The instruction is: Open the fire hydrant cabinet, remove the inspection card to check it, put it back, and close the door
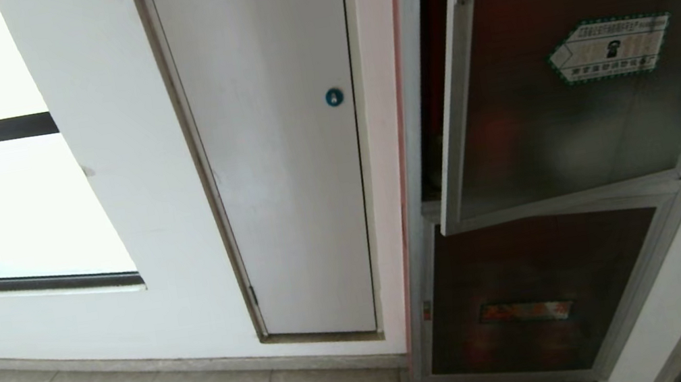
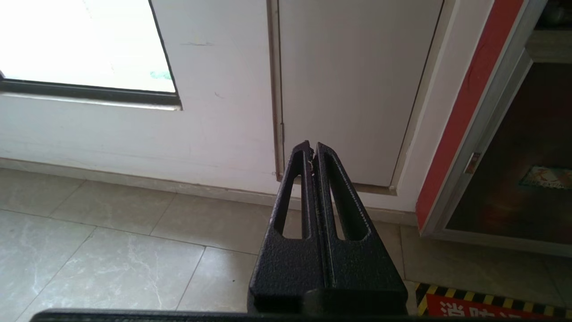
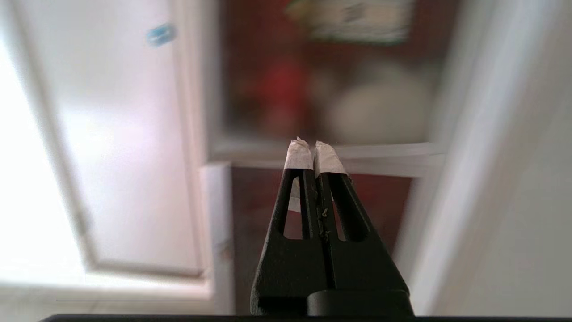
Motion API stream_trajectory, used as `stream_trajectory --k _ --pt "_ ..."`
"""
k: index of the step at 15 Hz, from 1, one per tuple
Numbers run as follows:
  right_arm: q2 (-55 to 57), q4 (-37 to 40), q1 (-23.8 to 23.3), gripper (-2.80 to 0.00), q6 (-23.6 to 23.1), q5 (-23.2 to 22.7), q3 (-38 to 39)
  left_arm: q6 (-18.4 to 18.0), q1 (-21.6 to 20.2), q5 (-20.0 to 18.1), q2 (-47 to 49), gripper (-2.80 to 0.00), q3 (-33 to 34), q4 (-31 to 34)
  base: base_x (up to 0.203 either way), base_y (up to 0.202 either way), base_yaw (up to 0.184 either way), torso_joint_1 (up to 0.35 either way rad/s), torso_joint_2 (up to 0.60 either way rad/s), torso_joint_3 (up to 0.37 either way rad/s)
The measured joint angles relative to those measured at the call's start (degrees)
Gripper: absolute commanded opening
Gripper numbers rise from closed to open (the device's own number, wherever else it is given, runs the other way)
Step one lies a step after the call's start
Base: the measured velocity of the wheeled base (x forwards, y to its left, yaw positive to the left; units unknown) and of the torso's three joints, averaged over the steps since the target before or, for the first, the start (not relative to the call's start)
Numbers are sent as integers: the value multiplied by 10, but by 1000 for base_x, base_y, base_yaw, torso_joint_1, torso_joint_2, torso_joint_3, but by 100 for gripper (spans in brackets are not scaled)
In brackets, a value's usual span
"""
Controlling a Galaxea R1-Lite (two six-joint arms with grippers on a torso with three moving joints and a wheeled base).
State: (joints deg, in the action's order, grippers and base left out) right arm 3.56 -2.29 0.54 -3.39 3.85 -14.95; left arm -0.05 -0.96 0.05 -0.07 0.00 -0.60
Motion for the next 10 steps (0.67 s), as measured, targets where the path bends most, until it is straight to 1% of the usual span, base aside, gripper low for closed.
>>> stream_trajectory --k 1,3,6,8,10 --pt "-13 13 -1 -280 0 -19 12 0 0 0 0 -280 0 0 0 0 0 0 0 0" --pt "-27 20 -1 -280 0 -31 44 0 0 0 0 -280 0 0 0 0 0 0 0 0" --pt "-35 20 -1 -280 -1 -33 112 0 0 0 0 -280 0 0 0 0 0 0 0 0" --pt "-36 21 -1 -280 -8 -36 131 0 0 0 0 -280 0 0 0 0 0 0 0 0" --pt "-36 24 -1 -280 -4 -43 144 0 0 0 0 -280 0 0 0 0 0 0 0 0"
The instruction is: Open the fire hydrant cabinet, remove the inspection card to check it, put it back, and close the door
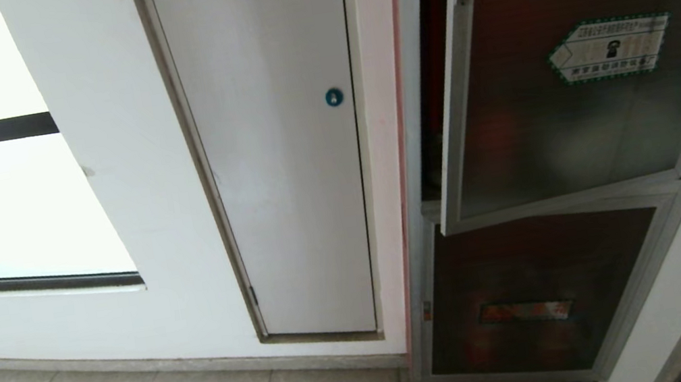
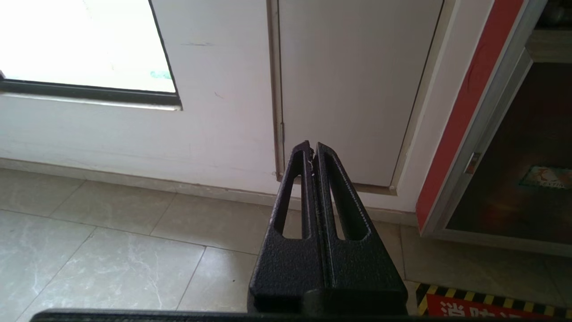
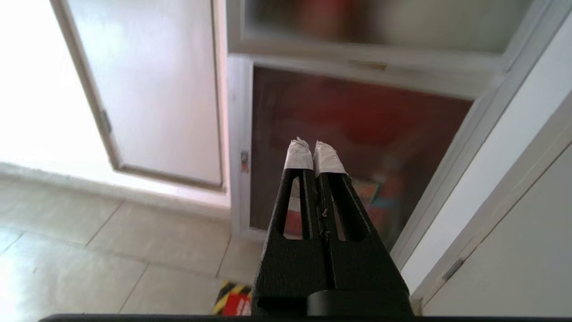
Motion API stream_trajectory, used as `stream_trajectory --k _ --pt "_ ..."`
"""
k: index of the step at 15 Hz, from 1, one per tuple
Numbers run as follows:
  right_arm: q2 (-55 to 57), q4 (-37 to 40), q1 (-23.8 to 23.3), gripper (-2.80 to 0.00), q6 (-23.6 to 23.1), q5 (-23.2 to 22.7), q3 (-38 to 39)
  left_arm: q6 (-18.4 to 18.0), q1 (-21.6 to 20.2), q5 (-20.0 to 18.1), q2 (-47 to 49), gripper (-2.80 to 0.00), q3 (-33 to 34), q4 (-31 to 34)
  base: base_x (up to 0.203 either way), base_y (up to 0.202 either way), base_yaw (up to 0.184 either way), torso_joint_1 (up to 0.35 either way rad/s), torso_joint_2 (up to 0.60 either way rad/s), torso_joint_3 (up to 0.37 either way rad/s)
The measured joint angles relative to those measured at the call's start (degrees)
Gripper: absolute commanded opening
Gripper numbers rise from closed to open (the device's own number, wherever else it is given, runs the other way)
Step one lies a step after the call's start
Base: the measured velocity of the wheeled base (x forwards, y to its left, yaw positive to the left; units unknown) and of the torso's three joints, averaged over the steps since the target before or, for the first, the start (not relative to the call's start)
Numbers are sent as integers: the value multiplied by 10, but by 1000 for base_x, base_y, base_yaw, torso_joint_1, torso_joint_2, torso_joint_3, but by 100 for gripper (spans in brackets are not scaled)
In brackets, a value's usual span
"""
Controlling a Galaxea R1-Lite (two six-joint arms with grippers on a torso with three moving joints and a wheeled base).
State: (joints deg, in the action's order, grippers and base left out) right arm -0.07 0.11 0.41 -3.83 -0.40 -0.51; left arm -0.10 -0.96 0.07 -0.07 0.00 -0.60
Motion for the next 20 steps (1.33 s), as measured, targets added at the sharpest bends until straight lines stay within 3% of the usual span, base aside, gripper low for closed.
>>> stream_trajectory --k 7,18,20 --pt "0 -3 0 -280 47 1 5 0 0 0 0 -280 0 0 0 0 0 0 0 0" --pt "0 -3 0 -280 49 2 5 0 0 0 0 -280 0 0 0 0 0 0 0 0" --pt "0 -3 0 -280 49 2 5 0 0 0 0 -280 0 0 155 0 -1 -2 -9 2"
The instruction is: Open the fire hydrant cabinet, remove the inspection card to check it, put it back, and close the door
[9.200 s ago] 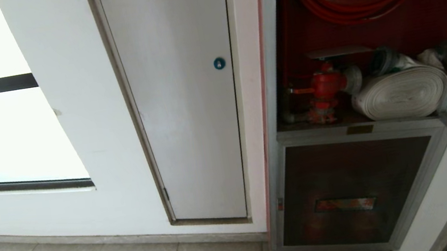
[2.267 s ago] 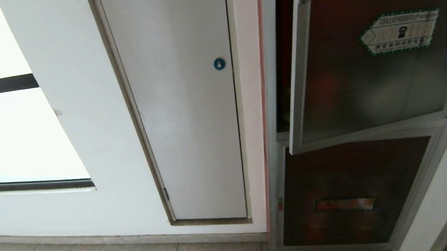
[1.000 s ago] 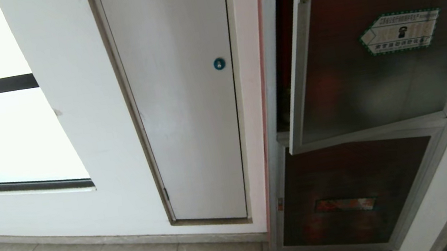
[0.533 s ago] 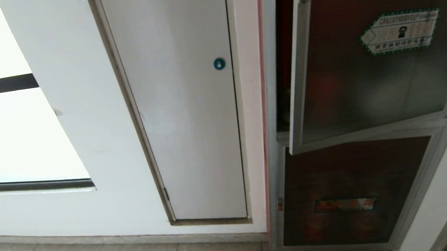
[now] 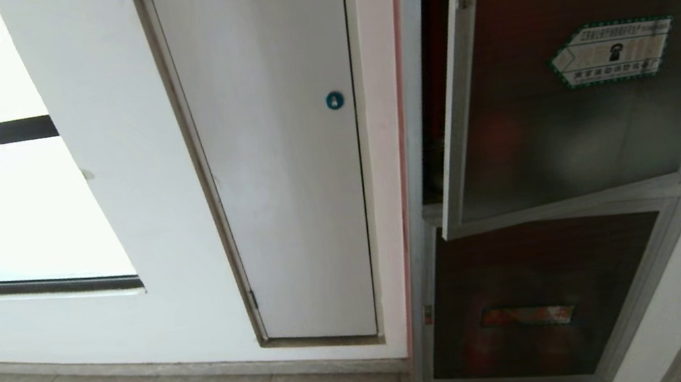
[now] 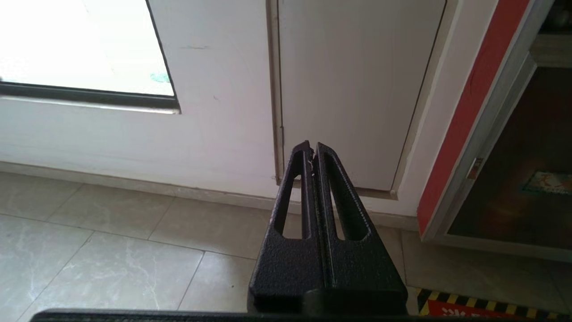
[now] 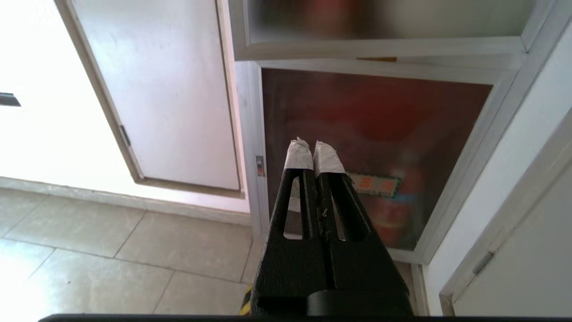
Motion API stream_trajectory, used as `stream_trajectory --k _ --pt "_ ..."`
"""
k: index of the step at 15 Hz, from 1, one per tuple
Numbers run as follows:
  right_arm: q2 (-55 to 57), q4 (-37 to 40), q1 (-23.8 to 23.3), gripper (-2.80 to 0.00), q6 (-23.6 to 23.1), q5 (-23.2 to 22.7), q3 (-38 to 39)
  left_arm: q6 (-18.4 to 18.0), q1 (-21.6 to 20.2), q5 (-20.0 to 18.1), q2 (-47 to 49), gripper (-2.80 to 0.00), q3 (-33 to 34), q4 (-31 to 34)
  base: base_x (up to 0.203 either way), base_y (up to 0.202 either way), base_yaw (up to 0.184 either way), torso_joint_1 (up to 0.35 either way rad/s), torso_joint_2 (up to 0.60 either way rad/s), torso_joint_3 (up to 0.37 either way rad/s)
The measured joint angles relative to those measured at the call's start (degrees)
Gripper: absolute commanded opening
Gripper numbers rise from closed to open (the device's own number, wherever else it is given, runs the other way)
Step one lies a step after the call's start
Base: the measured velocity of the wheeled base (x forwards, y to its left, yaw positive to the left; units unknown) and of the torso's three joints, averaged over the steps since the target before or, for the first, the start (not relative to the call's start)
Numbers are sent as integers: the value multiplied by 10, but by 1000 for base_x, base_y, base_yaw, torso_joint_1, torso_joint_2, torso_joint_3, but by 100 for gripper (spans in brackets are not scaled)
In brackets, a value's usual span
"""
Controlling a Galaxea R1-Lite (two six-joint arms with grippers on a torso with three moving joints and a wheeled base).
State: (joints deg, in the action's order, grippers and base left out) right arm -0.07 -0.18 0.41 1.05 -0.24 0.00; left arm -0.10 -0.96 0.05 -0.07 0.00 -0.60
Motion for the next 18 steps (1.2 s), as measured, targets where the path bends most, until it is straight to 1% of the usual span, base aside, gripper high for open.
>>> stream_trajectory --k 18 --pt "0 0 0 -280 0 0 0 -1 0 0 0 -280 0 0 198 0 0 5 2 2"
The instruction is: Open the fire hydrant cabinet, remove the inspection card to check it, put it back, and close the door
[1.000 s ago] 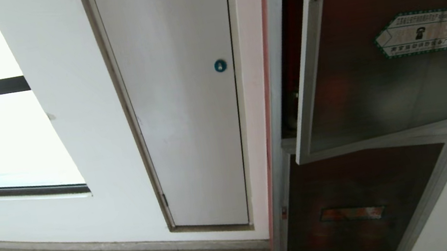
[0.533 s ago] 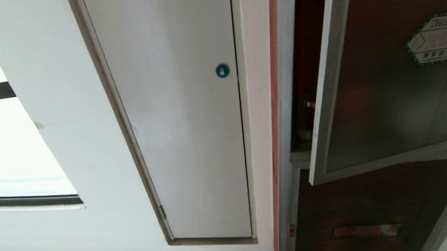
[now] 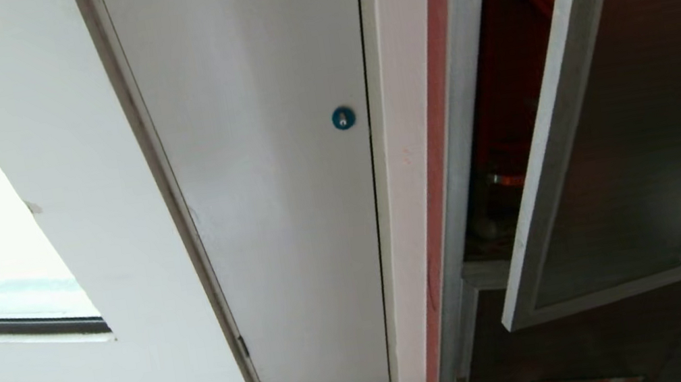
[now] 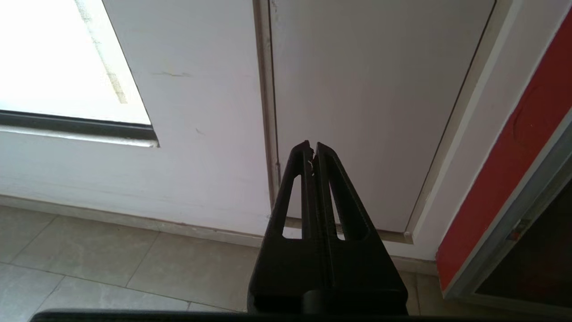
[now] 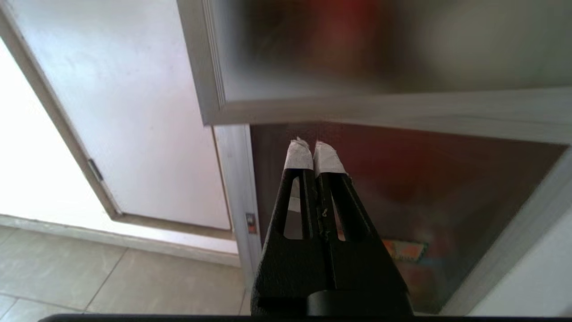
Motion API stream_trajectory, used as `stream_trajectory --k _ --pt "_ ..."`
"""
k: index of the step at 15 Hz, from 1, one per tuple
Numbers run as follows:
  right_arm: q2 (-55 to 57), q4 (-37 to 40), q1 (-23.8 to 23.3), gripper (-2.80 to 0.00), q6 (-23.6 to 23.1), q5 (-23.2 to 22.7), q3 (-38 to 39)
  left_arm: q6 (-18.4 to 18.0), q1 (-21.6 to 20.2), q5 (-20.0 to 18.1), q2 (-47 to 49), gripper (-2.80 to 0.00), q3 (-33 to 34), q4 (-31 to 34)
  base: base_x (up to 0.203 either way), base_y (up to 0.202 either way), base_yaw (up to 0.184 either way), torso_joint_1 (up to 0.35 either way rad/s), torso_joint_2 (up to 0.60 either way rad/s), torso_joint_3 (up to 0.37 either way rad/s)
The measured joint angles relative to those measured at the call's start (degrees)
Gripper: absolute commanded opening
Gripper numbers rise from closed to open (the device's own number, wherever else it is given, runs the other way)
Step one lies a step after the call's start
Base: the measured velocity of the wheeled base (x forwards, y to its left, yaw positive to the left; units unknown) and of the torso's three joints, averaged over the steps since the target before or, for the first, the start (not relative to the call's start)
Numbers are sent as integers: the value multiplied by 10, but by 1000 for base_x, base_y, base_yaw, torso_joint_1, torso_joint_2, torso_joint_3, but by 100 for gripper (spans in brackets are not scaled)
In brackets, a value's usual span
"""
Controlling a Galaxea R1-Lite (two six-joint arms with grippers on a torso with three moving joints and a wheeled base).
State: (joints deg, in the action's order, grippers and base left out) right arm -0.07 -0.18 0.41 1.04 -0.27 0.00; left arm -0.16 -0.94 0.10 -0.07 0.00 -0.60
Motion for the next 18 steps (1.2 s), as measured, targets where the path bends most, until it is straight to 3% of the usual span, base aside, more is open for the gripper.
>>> stream_trajectory --k 10,18 --pt "0 1 0 -280 0 0 0 0 0 0 0 -280 0 0 191 0 0 4 3 3" --pt "0 0 0 -280 -1 0 0 1 0 0 0 -280 0 0 8 0 0 3 1 0"
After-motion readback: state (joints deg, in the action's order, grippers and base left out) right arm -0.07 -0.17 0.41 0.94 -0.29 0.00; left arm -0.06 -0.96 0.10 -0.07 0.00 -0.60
